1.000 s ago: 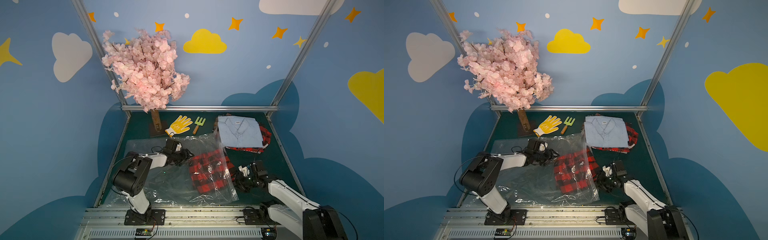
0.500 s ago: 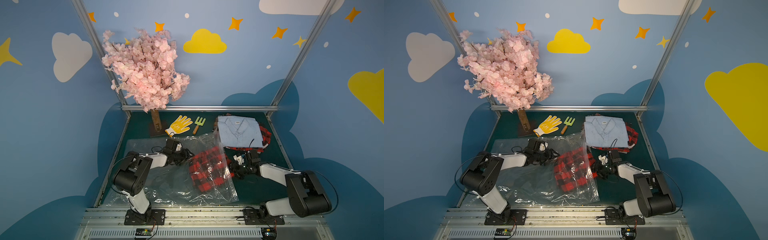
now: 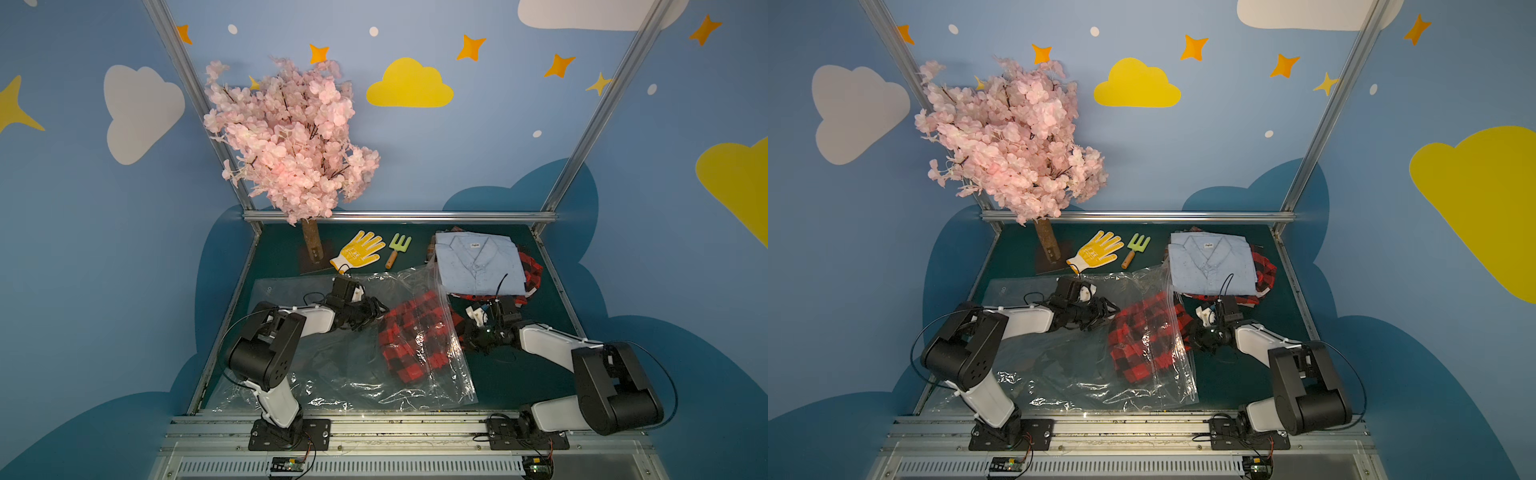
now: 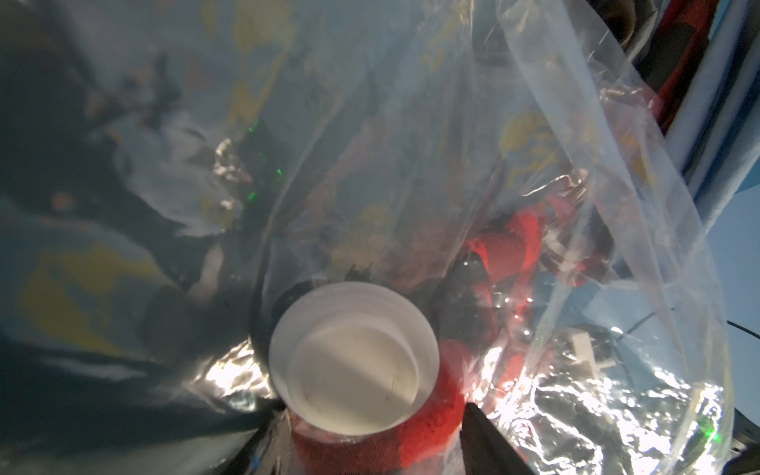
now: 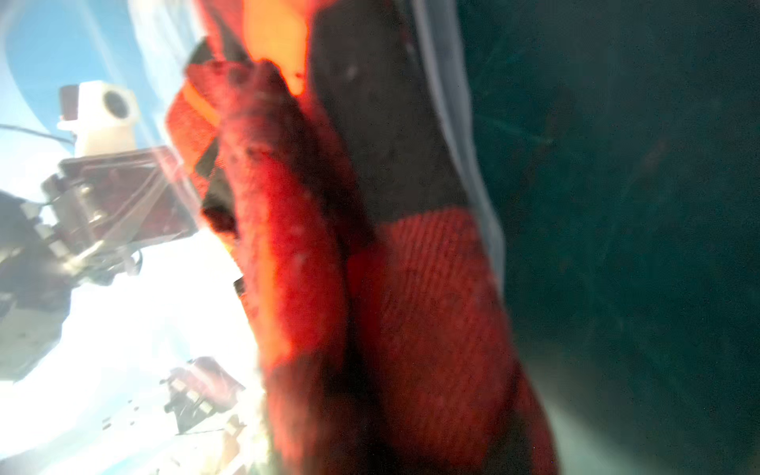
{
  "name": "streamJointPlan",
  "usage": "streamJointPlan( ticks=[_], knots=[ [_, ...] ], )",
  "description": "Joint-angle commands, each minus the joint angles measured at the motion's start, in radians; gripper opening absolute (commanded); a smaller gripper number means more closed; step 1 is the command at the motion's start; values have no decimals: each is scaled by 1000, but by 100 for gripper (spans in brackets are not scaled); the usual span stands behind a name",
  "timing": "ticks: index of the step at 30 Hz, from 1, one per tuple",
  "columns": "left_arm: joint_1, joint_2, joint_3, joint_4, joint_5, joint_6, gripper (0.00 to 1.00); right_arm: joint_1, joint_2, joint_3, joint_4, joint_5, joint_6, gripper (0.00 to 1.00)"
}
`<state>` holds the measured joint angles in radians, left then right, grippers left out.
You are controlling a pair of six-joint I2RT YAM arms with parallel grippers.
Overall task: Take the shirt out of the vacuum bag
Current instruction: Take out the shirt from the vacuum bag.
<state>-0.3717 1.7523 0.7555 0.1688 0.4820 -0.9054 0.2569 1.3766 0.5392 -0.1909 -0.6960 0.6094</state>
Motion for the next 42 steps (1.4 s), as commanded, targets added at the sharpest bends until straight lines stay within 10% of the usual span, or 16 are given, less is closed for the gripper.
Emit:
streamJointPlan(
  ticks=[1,27,42],
  knots=[
    [-10,143,-76,-232,-148,26,67,-7,-101,43,-137,11,-49,0],
    [7,171,-56,-239,-143,33,67,-136,-586,361,-639,194,-95,0],
    [8,182,-44,-242,-137,37,66,-116,-323,928,-701,134,-177,0]
  ],
)
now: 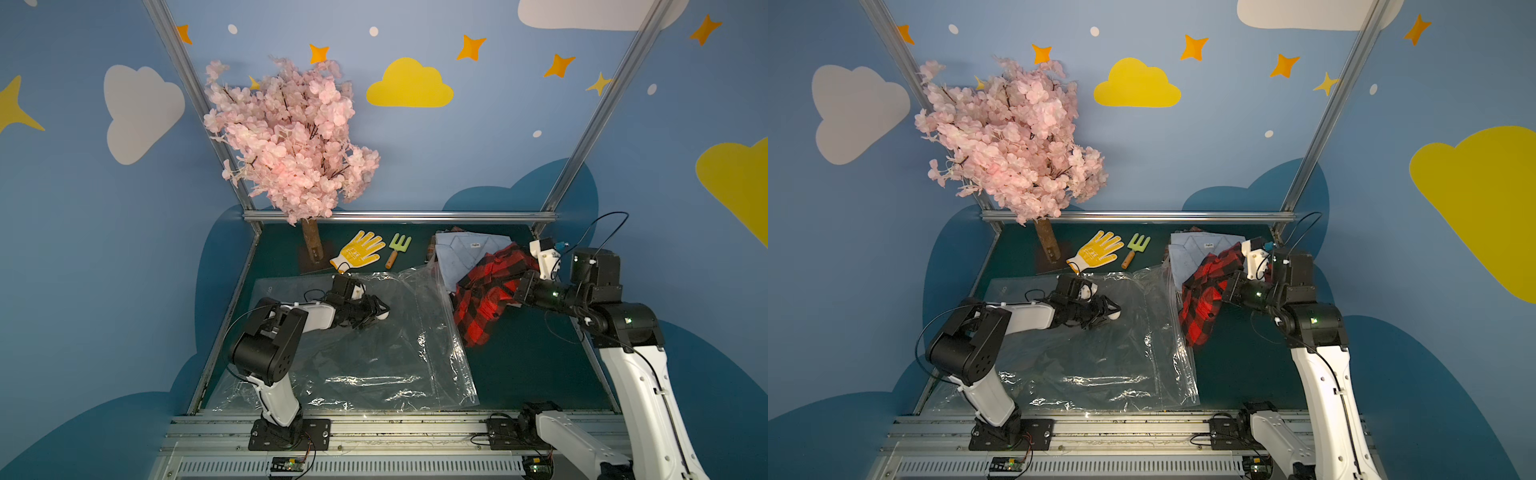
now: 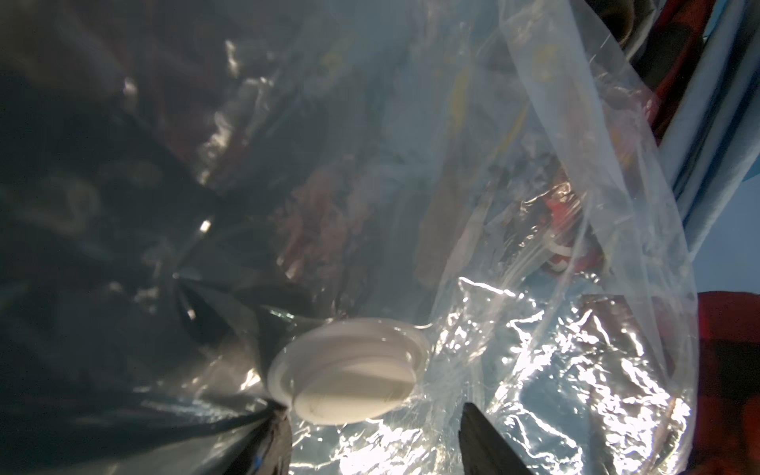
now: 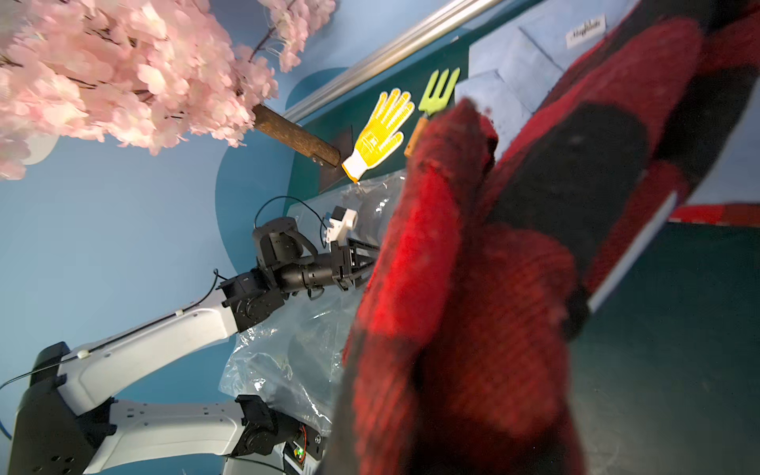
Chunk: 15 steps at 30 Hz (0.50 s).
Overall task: Take the shirt out of the vacuum bag
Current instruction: Take out the shirt from the vacuum bag, then place the shirt at the center of the board.
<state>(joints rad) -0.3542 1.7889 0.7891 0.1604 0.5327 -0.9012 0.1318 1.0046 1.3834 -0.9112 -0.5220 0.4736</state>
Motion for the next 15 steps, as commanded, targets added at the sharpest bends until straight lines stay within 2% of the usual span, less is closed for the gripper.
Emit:
streamJointPlan(
  ticks=[1,7,15],
  knots=[
    [-9,145,-77,-234,-188,33,66,12,80,116,27,-51,-44,0],
    [-8,144,-81,-233,-186,31,66,46,273,296,74,-100,-62,0],
    [-8,149,-74,-233,-183,33,66,68,540,555,102,-104,-109,0]
  ],
)
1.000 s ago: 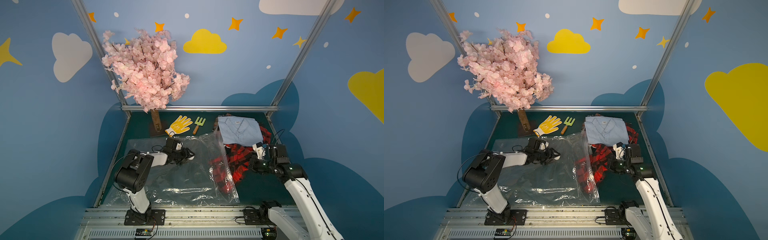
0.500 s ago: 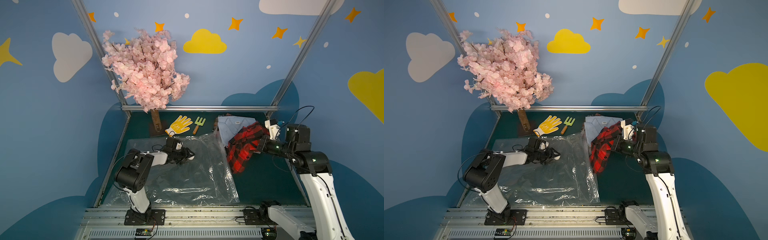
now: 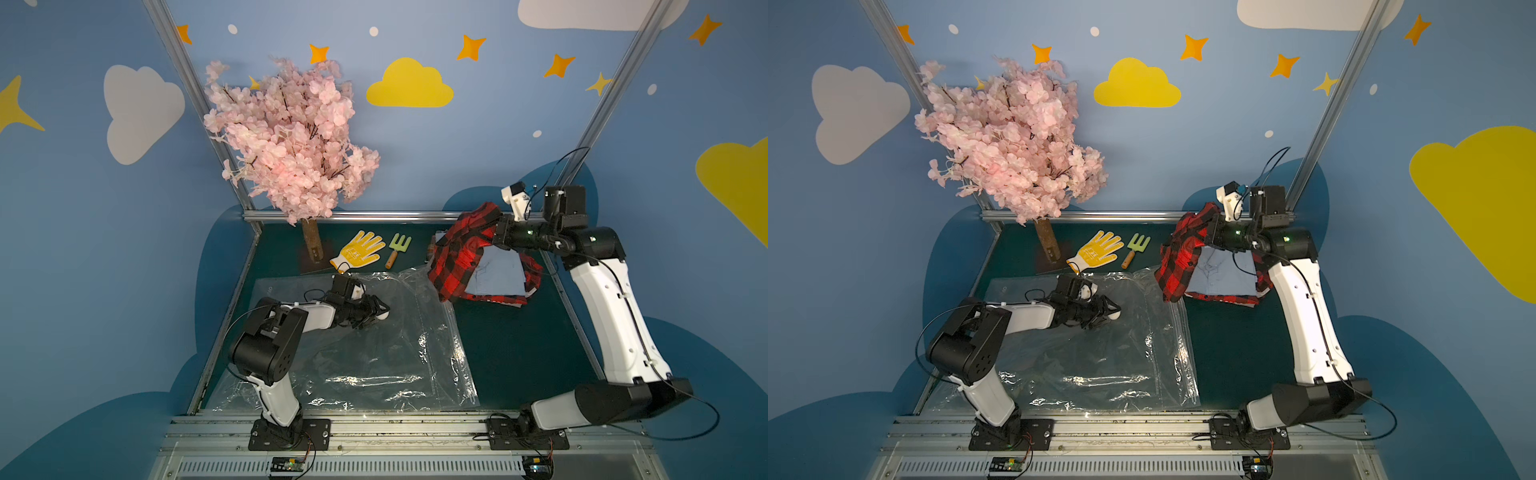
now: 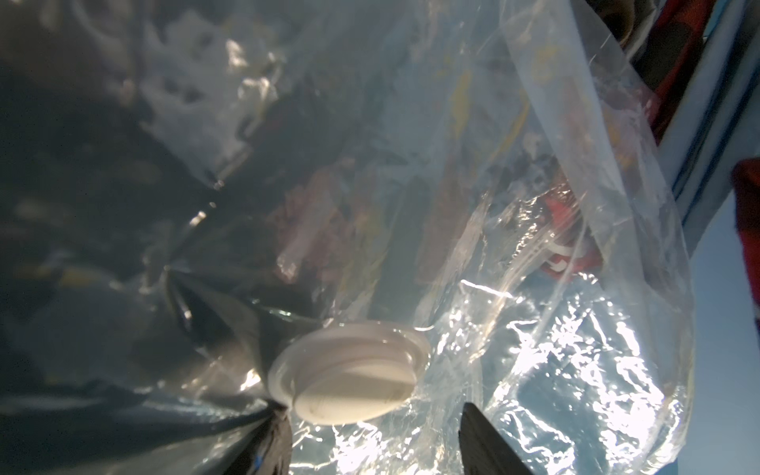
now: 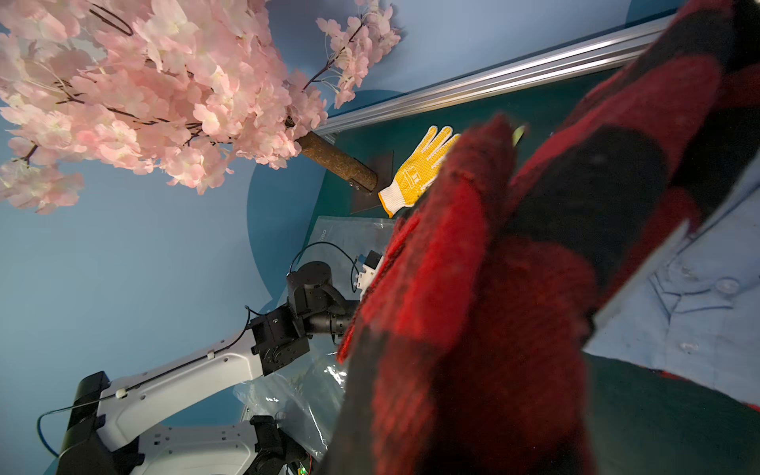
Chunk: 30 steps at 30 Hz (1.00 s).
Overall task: Take the shirt out of the vacuum bag
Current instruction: Place the shirt at the center of the board.
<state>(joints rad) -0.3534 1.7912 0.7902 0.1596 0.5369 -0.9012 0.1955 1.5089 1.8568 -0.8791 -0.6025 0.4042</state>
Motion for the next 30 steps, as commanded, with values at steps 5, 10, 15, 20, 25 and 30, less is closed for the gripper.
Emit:
streamJointPlan(
  ticks=[5,10,15,20,25,30],
  knots=[
    [-9,157,-71,-229,-183,32,66,1,161,169,150,-32,-51,0],
    [-8,156,-70,-233,-181,31,66,-61,241,126,197,-4,-70,0],
    [-7,158,-62,-244,-182,36,66,-194,195,-150,359,-25,-27,0],
    [-7,164,-53,-255,-181,39,65,-301,171,-331,459,-84,-22,0],
    [-9,165,-51,-256,-184,33,65,-339,157,-426,454,-79,-72,0],
    [-10,164,-50,-264,-184,32,65,-385,164,-521,430,-48,-80,0]
  ],
)
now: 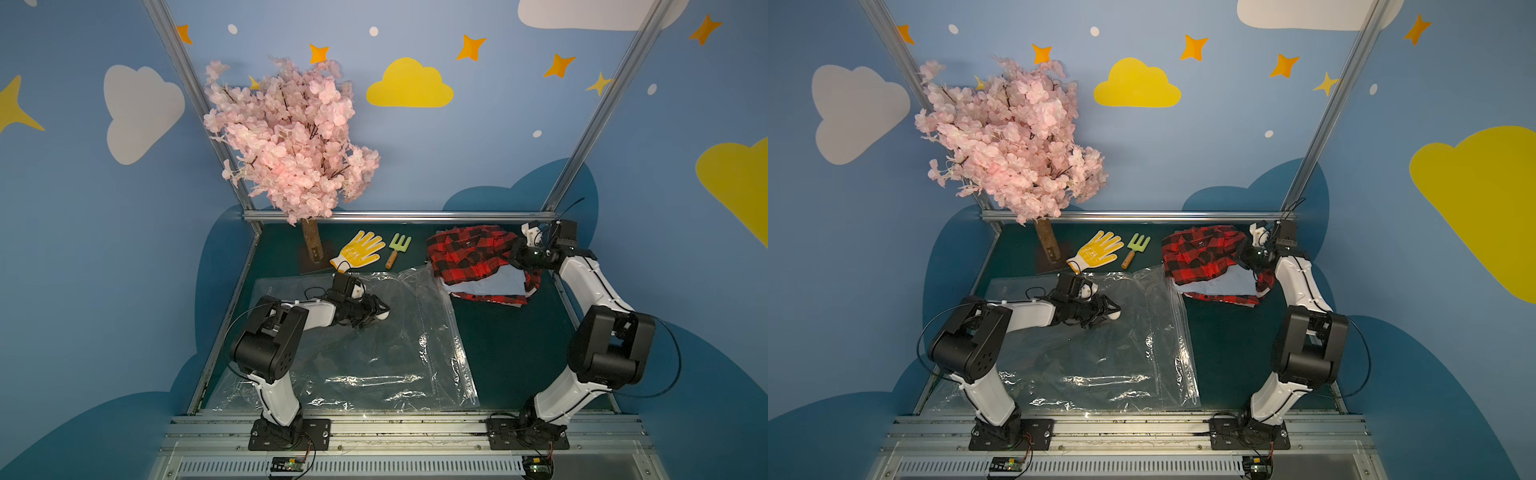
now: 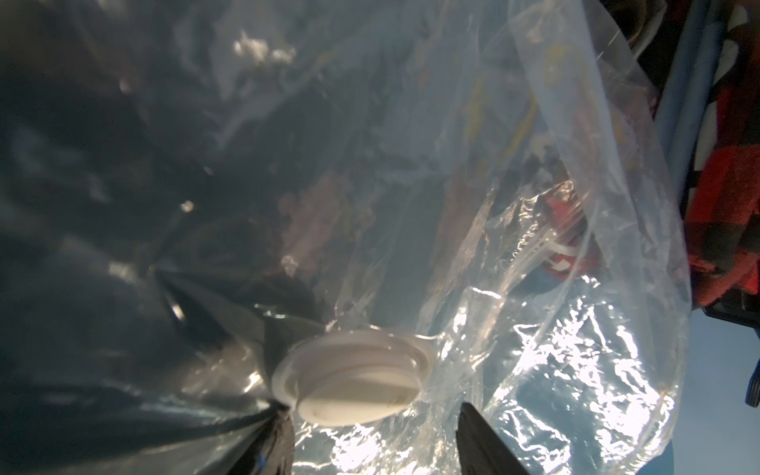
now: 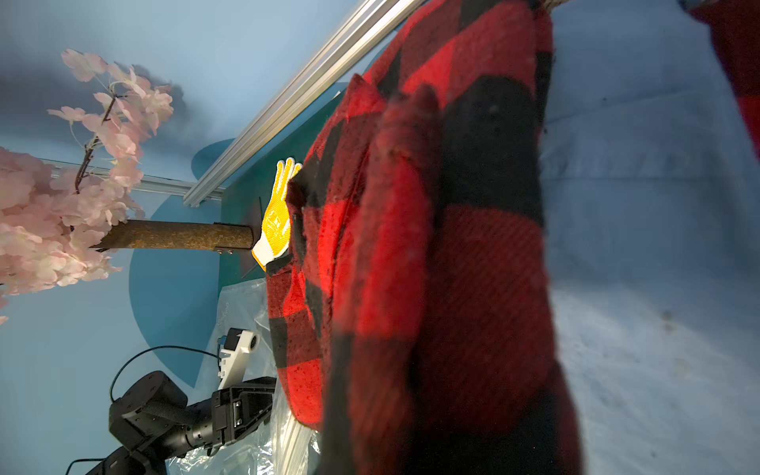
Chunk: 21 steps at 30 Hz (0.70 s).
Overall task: Take the shirt out of the vacuum bag
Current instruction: Place the shirt at the center of the board.
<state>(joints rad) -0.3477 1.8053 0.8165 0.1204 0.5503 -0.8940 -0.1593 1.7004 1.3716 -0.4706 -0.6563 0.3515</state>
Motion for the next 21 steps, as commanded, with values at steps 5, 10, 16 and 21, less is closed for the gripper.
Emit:
streamJointPlan(
  ticks=[5,10,16,21],
  knots=[
    [-16,150,-71,-235,-198,30,65,-70,7,-82,-33,60,-56,36],
    [-23,155,-50,-250,-195,42,65,-110,61,-79,-80,101,-46,51],
    [-40,164,5,-284,-198,60,66,-143,16,-73,-80,149,-14,66],
    [-40,180,65,-298,-199,71,66,-148,-86,-100,-81,217,15,80]
  ],
)
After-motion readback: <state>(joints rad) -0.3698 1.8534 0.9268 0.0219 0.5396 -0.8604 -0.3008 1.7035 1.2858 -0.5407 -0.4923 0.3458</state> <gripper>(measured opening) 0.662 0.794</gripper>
